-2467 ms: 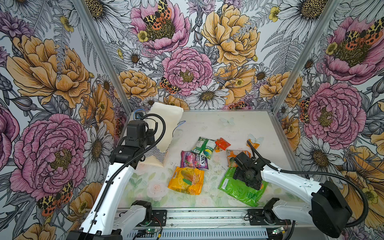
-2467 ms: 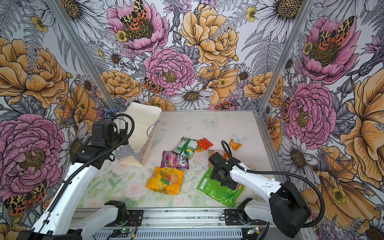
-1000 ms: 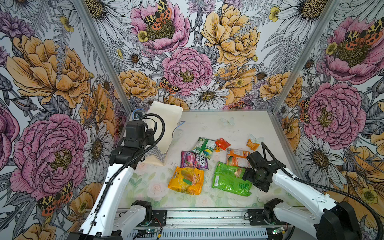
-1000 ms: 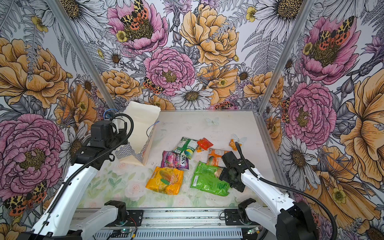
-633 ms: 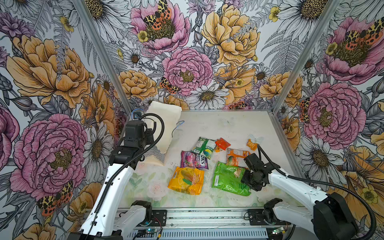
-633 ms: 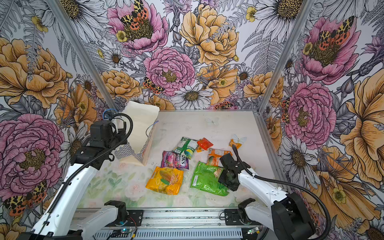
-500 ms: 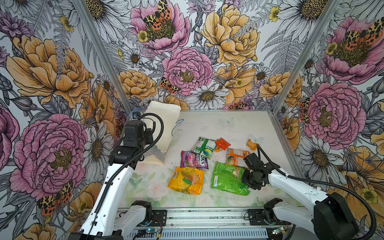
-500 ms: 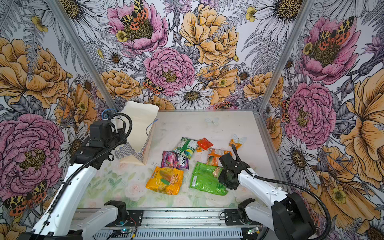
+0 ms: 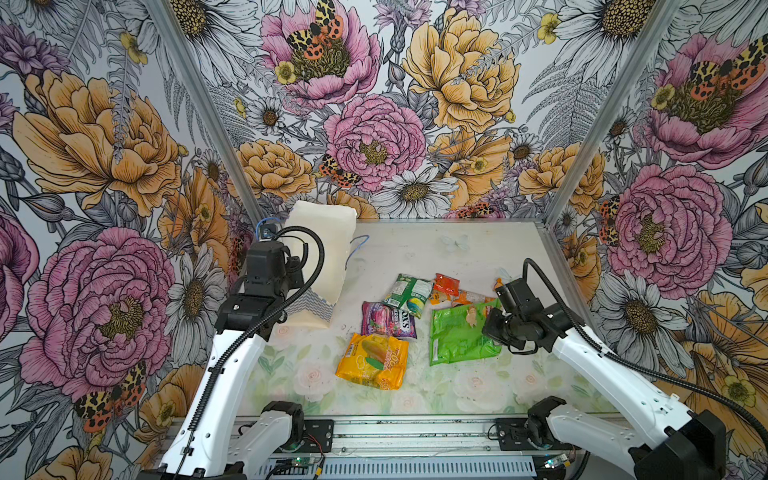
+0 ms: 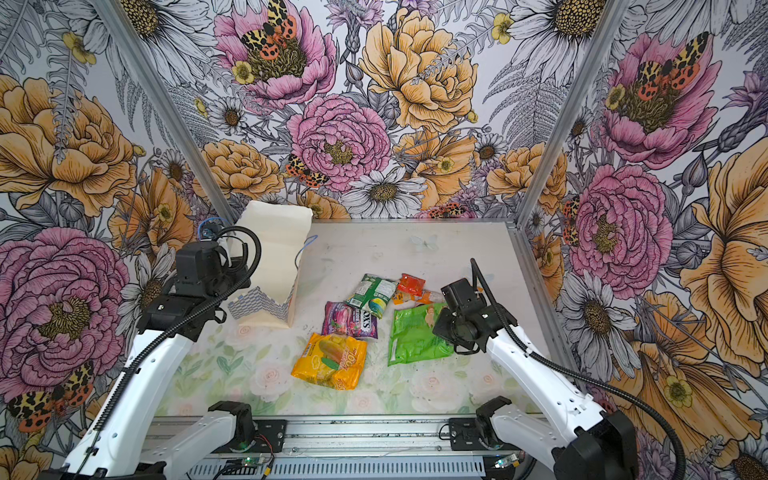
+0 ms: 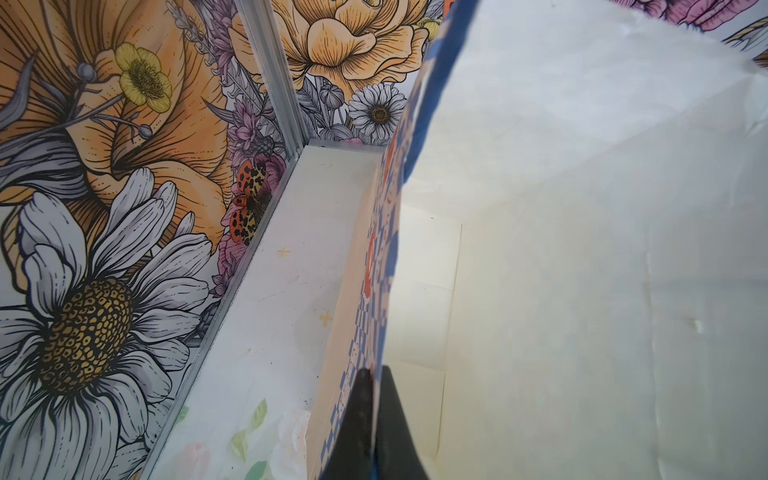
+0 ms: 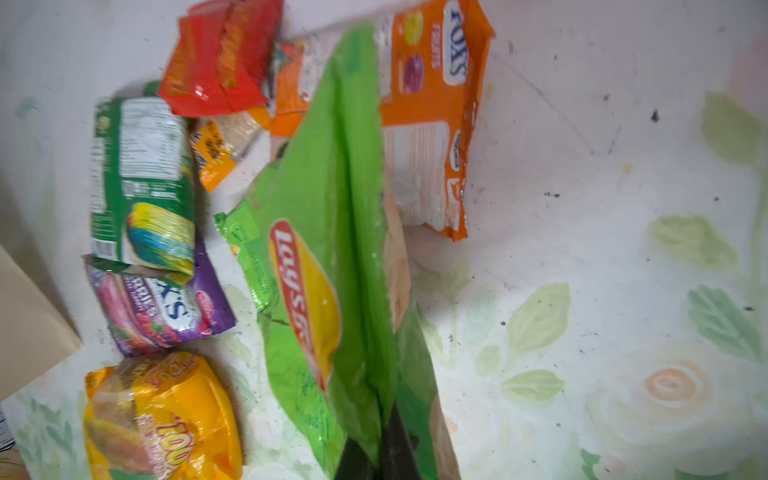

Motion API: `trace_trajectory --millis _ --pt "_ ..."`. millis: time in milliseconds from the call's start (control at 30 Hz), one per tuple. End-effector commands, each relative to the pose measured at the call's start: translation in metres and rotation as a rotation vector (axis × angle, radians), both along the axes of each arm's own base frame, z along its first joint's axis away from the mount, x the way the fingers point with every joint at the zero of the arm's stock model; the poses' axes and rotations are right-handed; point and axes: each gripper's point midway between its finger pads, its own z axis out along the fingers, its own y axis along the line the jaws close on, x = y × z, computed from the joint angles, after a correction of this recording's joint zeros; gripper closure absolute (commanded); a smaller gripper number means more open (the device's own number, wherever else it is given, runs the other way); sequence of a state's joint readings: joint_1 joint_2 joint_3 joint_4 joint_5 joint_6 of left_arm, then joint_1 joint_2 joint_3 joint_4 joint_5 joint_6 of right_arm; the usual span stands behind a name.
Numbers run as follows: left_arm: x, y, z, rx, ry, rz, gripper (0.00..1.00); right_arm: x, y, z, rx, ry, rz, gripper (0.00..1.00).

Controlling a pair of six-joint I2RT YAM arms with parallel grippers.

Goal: Place the snacks into the paper bag
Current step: 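Lift the green chip bag with the right gripper toward the paper bag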

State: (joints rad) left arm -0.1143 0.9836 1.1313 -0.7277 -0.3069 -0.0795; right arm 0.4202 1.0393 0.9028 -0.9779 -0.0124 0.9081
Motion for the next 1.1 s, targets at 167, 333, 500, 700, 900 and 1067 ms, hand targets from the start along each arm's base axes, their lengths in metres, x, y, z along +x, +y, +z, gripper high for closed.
trace_trajectory --millis 167,333,500,700,900,1067 --pt "0.000 0.007 0.011 -0.030 -0.055 0.035 1.00 0.034 0.001 0.100 -0.019 -0.249 0.050 1.00" --pt "0.000 0.009 0.013 -0.057 -0.059 0.046 1.00 0.060 0.007 0.154 -0.032 -0.374 0.075 1.00" --pt "-0.006 0.021 0.030 -0.055 -0.076 0.106 1.00 0.090 0.018 0.191 -0.039 -0.454 0.085 1.00" --pt "-0.006 0.027 0.037 0.014 -0.044 0.138 1.00 0.120 0.054 0.236 -0.004 -0.587 0.134 1.00" --pt "-0.006 0.011 0.039 0.105 -0.001 0.115 1.00 0.132 0.084 0.278 0.032 -0.680 0.187 1.00" --pt "0.001 -0.003 0.037 0.133 0.035 0.080 1.00 0.129 0.104 0.306 0.076 -0.737 0.225 1.00"
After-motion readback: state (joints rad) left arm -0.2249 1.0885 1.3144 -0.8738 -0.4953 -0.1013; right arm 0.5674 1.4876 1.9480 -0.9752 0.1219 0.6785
